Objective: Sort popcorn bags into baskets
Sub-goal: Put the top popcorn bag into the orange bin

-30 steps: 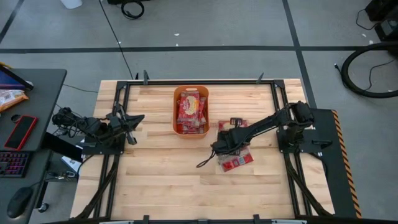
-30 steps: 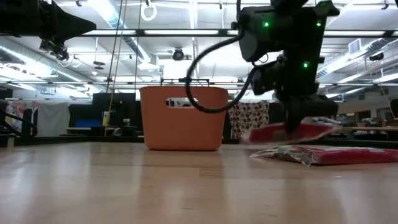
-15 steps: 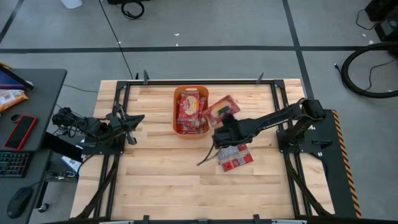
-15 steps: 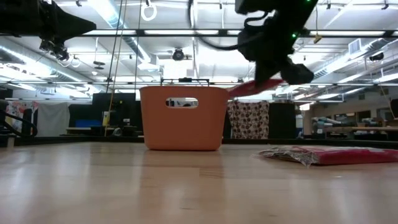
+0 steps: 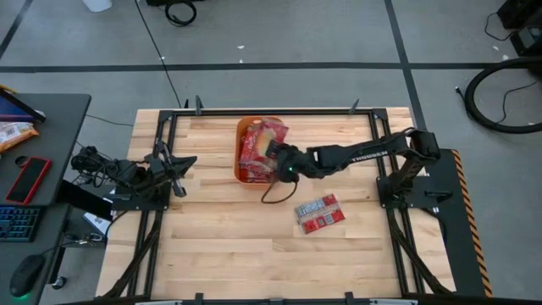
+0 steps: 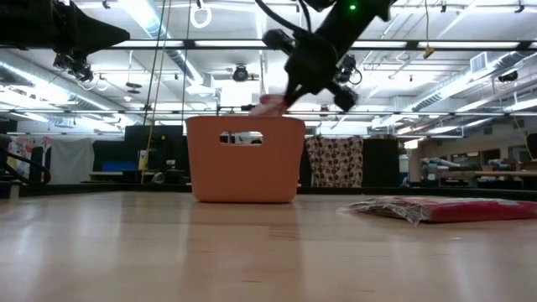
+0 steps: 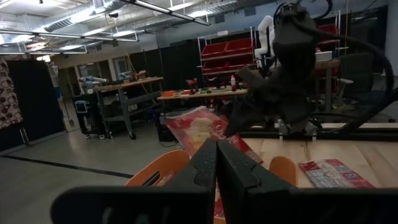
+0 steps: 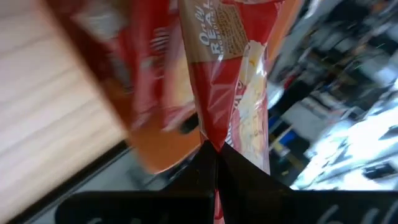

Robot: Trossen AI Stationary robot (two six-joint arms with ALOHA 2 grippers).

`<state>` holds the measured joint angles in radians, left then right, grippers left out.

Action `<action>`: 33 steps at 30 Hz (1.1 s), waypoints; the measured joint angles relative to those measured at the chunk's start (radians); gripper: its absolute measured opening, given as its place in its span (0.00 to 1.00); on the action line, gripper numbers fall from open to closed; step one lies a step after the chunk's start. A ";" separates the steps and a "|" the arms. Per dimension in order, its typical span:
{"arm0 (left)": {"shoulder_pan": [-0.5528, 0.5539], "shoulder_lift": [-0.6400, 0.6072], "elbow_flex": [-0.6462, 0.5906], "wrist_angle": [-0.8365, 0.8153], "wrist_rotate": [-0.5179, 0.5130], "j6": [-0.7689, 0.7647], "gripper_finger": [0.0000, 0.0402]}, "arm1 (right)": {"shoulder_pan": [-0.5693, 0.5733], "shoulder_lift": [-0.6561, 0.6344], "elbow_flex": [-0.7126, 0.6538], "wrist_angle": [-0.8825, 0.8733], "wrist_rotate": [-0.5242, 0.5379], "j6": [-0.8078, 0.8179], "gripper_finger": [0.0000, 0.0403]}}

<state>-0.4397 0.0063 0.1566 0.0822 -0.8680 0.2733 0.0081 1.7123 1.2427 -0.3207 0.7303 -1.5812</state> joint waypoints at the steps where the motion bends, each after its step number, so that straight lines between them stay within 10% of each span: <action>1: 0.000 0.000 0.000 0.000 0.000 0.000 0.03 | -0.009 0.001 0.000 0.036 -0.020 -0.037 0.02; 9: 0.000 0.000 0.000 0.000 0.000 0.000 0.03 | -0.084 0.001 0.000 0.137 -0.183 -0.095 0.07; 27: 0.000 0.000 0.000 -0.001 0.000 0.000 0.03 | -0.148 0.004 0.000 0.137 -0.168 0.489 0.24; 33: 0.000 0.000 0.000 -0.001 0.000 0.000 0.03 | -0.134 0.022 0.000 -0.001 -0.305 0.715 0.24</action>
<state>-0.4397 0.0063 0.1566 0.0816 -0.8678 0.2737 -0.1256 1.7346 1.2422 -0.3219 0.4252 -0.8661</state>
